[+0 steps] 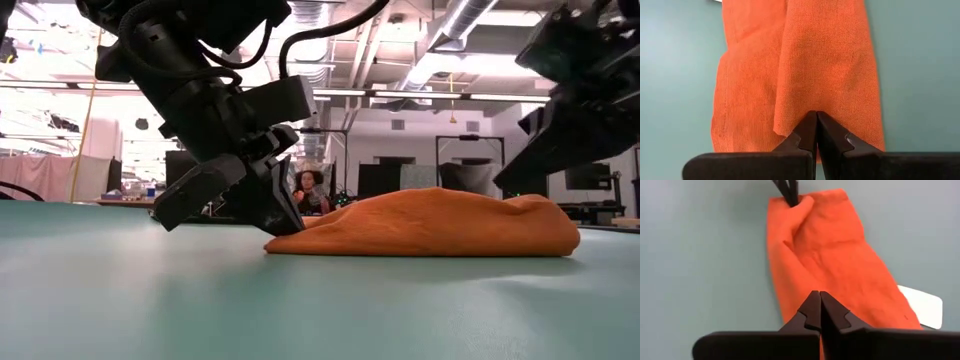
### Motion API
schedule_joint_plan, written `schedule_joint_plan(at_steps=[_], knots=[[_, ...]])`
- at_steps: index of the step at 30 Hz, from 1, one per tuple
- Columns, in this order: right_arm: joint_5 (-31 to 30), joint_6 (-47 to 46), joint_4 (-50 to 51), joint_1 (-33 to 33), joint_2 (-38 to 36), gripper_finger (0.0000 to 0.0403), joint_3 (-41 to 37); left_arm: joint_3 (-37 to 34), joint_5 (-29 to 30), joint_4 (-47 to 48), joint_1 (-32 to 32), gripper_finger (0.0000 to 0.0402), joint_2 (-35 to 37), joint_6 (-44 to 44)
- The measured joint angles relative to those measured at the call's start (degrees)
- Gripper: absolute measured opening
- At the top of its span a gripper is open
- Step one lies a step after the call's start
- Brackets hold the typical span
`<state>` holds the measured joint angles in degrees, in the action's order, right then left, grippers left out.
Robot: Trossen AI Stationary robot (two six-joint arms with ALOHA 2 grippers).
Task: Roll towel
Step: Roll the orange towel
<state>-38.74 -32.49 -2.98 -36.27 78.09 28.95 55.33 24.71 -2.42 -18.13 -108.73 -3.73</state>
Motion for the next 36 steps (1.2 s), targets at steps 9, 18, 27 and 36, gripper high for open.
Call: schedule_joint_plan(at_steps=[9, 18, 27, 36], knots=[[0.3, 0.2, -4.2, 0.0, 0.0, 0.0019, -2.6, 0.0, 0.0, 0.0, 0.0, 0.0, 0.0, 1.4], [1.4, 6.9, -9.3, -0.7, 0.0, 0.0017, -2.6, 0.0, -0.1, 0.0, 0.0, 0.0, 0.0, 1.7], [4.5, 9.9, -13.5, 1.1, 2.0, 0.0017, -2.6, 0.0, -0.4, 0.0, 0.0, 0.0, 0.0, 2.0], [6.0, 11.2, -19.1, 2.4, 9.5, 0.0017, -2.4, 0.0, -0.5, 0.0, 0.0, 0.0, -0.1, 2.5]])
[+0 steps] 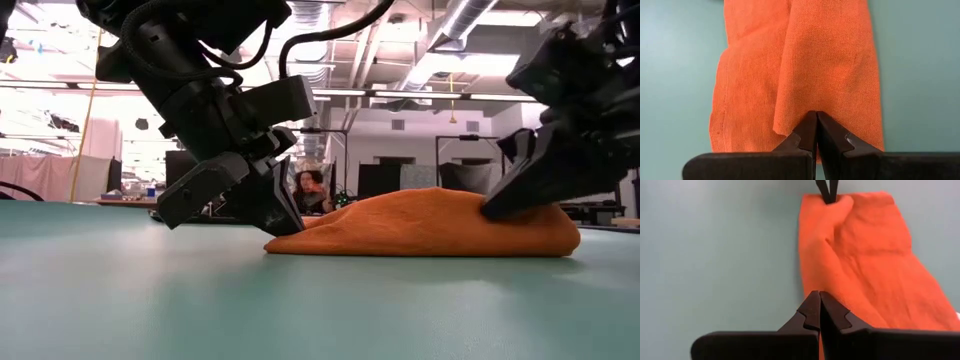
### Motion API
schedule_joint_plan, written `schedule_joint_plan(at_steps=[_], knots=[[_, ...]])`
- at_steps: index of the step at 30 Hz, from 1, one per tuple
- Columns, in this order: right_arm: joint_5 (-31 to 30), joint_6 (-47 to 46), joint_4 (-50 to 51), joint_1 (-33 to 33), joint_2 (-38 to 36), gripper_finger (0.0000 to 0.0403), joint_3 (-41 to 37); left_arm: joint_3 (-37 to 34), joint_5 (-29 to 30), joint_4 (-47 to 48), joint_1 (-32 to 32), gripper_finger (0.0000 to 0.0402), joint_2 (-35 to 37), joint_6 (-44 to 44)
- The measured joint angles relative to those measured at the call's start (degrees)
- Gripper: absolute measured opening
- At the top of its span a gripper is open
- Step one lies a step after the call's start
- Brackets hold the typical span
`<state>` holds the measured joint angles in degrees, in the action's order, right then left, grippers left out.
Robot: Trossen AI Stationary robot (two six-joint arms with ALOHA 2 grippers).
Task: Roll towel
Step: Roll the orange towel
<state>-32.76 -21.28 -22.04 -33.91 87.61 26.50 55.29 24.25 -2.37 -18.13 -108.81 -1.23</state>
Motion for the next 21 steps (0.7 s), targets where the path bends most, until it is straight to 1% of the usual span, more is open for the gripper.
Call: schedule_joint_plan(at_steps=[7, 11, 15, 18, 21], knots=[[-0.1, 1.7, -0.8, 1.1, -1.1, 0.0017, 0.0, 0.0, -0.9, 0.1, 0.0, 0.0, 0.0, 0.0], [0.6, 1.9, 0.2, 2.8, -0.9, 0.0017, 0.0, 0.0, -0.9, 0.0, 0.0, 0.0, 0.0, -0.1], [2.8, 1.9, 0.2, 4.7, 0.8, 0.0017, 0.0, 0.0, -0.9, 0.1, 0.0, 0.0, 0.0, -0.1], [3.3, 1.8, -1.2, 5.7, 2.4, 0.0017, 0.0, 0.0, -1.2, 0.3, 0.0, 0.0, 0.0, -0.1], [5.2, 1.5, -3.2, 6.8, 3.9, 0.0017, 0.0, 0.1, -1.2, 0.4, -0.4, 0.0, 0.0, -0.7]])
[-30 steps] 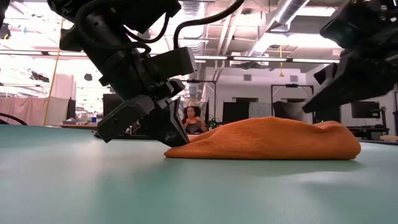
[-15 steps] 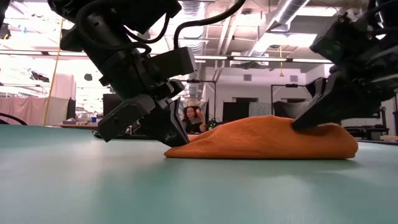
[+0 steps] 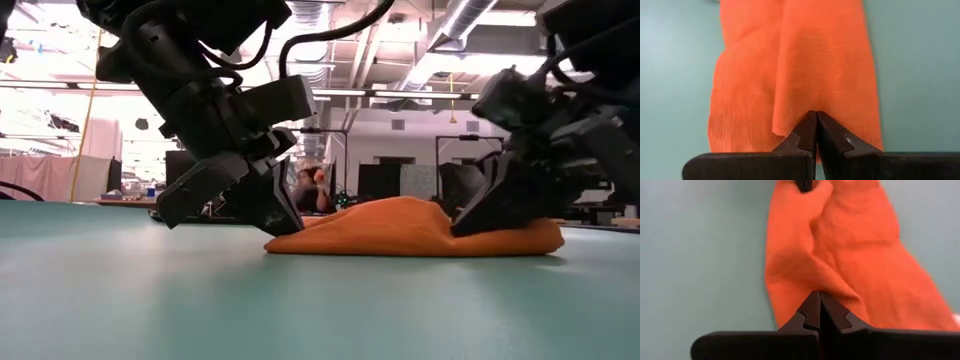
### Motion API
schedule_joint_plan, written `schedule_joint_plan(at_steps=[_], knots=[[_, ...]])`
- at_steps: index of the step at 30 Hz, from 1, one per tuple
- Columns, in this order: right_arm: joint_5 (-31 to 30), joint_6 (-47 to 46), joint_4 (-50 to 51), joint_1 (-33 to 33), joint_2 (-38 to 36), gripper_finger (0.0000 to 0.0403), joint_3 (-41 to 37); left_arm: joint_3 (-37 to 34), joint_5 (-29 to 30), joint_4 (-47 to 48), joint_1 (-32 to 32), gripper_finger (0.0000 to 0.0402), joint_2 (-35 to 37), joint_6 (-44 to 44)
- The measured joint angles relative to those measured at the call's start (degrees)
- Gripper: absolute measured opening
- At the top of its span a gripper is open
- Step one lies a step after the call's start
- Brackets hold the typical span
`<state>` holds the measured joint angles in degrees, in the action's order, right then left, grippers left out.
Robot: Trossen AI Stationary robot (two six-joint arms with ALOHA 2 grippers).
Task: Roll towel
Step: Roll the orange towel
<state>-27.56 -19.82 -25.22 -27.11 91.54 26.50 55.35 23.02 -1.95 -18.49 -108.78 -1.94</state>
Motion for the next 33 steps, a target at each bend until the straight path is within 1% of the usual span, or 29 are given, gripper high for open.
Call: schedule_joint_plan(at_steps=[3, 6, 8, 9, 11, 12, 14, 16, 19, 22, 24, 26, 29, 33], knots=[[0.7, -2.1, -0.8, 0.6, 2.0, 0.0017, 0.0, 0.8, -0.7, 1.1, -1.2, 0.0, 1.5, -1.9], [0.7, -3.6, -1.6, 0.6, 3.5, 0.0017, 0.2, 3.2, -0.4, 5.9, -2.8, 0.0, 4.7, -3.2], [0.8, -4.3, -1.8, 0.6, 4.3, 0.0017, 0.2, 4.2, 1.7, 8.9, -3.8, 0.0, 7.6, -3.4], [0.8, -4.6, -1.8, 0.6, 4.6, 0.0017, 0.2, 4.4, 3.1, 9.0, -4.1, 0.0, 8.8, -3.4], [1.0, -4.8, -2.0, 0.6, 5.1, 0.0017, 0.2, 4.1, 5.7, 4.6, -4.4, 0.0, 10.1, -3.5], [1.0, -4.8, -2.1, 0.6, 5.1, 0.0017, 0.2, 3.7, 6.0, 0.5, -4.4, 0.0, 10.2, -4.0], [1.1, -4.8, -2.1, 0.6, 5.1, 0.0017, 0.2, 2.3, 5.2, -10.7, -3.7, 0.0, 9.4, -6.2], [1.1, -4.8, -2.1, 0.6, 5.1, 0.0017, 0.1, 1.5, 3.6, -19.7, -2.5, 0.0, 6.7, -9.2], [1.2, -4.8, -2.4, 0.6, 5.1, 0.0017, 0.1, 2.0, 2.6, -23.5, -0.9, 0.0, 0.7, -11.6], [1.3, -4.8, -2.9, 0.6, 5.1, 0.0017, 0.1, 5.3, 1.5, -24.0, -0.1, 0.0, -3.5, -11.9], [1.4, -4.8, -3.1, 0.6, 5.1, 0.0017, 0.1, 7.4, 3.7, -23.2, 0.2, 0.0, -5.5, -11.3], [1.5, -4.8, -3.1, 0.6, 5.1, 0.0017, 0.0, 8.7, 5.6, -20.4, 0.4, 0.0, -7.2, -10.7], [1.5, -4.8, -3.1, 0.6, 5.1, 0.0017, 0.0, 9.3, 5.9, -16.2, 0.5, 0.0, -7.8, -8.3], [1.6, -4.8, -3.1, 0.6, 5.2, 0.0017, 0.0, 8.6, 6.9, -10.0, 1.0, 0.0, -7.6, -1.8]])
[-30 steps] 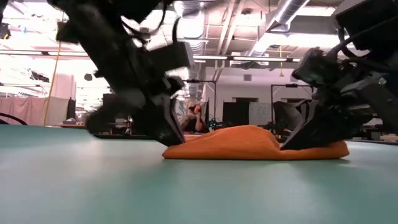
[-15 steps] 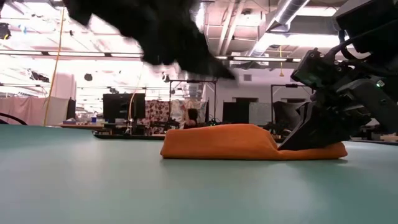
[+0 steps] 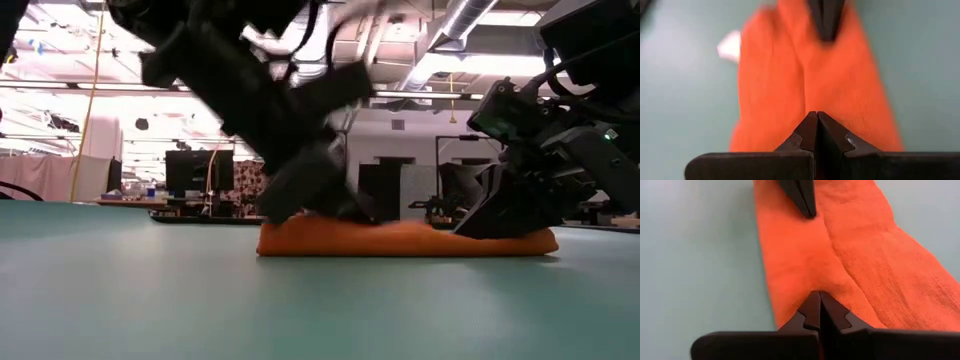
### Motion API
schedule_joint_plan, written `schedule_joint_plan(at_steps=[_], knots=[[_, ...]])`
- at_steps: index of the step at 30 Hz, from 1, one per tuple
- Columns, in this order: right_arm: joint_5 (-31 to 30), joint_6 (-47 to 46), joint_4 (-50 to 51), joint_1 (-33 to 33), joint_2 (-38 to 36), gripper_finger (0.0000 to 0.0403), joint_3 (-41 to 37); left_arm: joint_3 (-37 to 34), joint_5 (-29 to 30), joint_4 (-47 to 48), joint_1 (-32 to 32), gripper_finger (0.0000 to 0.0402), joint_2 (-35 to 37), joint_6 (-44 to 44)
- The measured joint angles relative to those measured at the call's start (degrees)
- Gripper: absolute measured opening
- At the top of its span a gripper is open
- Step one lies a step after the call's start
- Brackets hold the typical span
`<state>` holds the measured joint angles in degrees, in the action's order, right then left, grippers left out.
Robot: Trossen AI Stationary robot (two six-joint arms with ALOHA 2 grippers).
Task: Roll towel
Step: Roll the orange towel
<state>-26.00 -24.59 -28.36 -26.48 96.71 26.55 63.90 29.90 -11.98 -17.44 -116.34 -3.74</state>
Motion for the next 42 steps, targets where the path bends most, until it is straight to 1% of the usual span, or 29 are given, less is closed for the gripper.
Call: schedule_joint_plan(at_steps=[3, 12, 19, 21, 26, 30, 33, 36, 38, 42], knots=[[0.0, 0.0, 0.0, 0.0, 0.0, 0.0017, 0.0, -0.3, -1.1, 2.7, 0.2, 0.0, -0.1, 3.4], [0.1, -1.4, 0.0, 0.0, 0.0, 0.0017, 0.0, -0.2, -0.2, 9.7, -2.2, 0.0, 0.0, 9.9], [-2.2, -7.9, 2.0, 0.6, 0.0, 0.0017, 0.1, -0.2, 1.3, 11.4, -4.3, 0.0, 0.0, 10.5], [-3.2, -8.0, 1.5, 0.6, 0.0, 0.0019, 0.0, -0.2, 1.5, 11.7, -4.4, 0.0, 0.0, 10.4], [-5.5, -1.2, -1.9, 0.4, -1.8, 0.0034, -0.3, -0.3, 1.7, 13.0, -4.4, 0.0, 0.0, 10.5], [-7.9, 4.1, -2.5, 0.4, -6.3, 0.0045, -0.2, -0.3, 1.7, 13.8, -4.4, 0.0, 0.0, 10.5], [-8.0, 9.8, -1.9, 0.1, -10.0, 0.0052, -0.2, -0.3, 1.9, 14.5, -4.4, 0.0, 0.0, 10.3], [-6.4, 15.6, 0.6, -0.7, -14.0, 0.006, -0.1, -0.3, 2.2, 15.6, -4.4, 0.0, 0.1, 9.5], [-4.8, 18.4, 4.2, -1.4, -15.9, 0.0064, -0.1, -0.2, 2.5, 16.3, -4.5, 0.0, 0.1, 8.6], [-1.3, 19.9, 8.8, -2.5, -17.1, 0.0073, -0.1, -0.2, 2.7, 17.2, -4.5, 0.0, 0.1, 5.1]])
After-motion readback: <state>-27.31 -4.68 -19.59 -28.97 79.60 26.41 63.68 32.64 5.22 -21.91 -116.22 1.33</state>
